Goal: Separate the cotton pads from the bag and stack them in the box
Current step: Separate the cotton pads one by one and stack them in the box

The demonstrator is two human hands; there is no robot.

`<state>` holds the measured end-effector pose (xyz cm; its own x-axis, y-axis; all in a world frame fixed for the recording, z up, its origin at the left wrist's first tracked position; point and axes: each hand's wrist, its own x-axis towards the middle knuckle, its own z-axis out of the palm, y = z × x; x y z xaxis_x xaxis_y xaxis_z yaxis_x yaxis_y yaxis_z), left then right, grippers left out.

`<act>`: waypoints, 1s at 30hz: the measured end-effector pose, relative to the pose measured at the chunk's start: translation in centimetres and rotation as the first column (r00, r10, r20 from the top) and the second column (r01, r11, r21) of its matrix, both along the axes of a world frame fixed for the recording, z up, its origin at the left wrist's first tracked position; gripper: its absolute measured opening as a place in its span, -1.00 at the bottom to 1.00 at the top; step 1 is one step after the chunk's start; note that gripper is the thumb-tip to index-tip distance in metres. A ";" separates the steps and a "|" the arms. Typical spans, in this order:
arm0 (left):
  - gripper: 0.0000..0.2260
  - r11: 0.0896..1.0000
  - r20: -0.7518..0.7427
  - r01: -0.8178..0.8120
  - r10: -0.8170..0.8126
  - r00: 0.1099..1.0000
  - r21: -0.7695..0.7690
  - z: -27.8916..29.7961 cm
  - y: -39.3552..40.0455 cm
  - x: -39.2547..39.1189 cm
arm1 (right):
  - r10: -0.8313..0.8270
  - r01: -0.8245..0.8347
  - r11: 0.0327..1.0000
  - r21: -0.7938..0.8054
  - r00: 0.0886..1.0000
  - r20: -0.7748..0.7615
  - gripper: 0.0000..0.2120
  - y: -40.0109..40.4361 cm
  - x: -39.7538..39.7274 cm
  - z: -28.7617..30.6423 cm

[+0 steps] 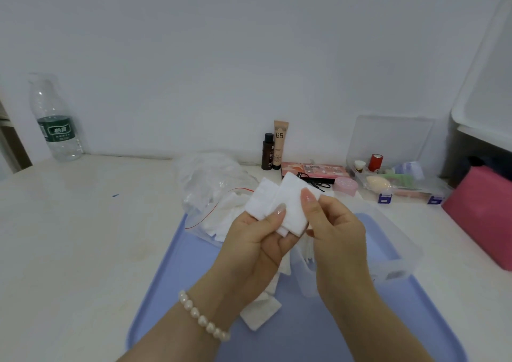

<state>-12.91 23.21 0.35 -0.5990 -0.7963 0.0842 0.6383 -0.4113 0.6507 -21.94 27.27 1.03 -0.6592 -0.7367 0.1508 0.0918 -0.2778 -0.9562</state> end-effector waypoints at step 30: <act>-0.41 0.962 0.412 0.268 -0.265 0.872 0.052 0.5 -2.2 2.2 | 0.204 -0.211 0.977 0.032 0.884 -0.420 -0.82 0.9 -0.9 0.8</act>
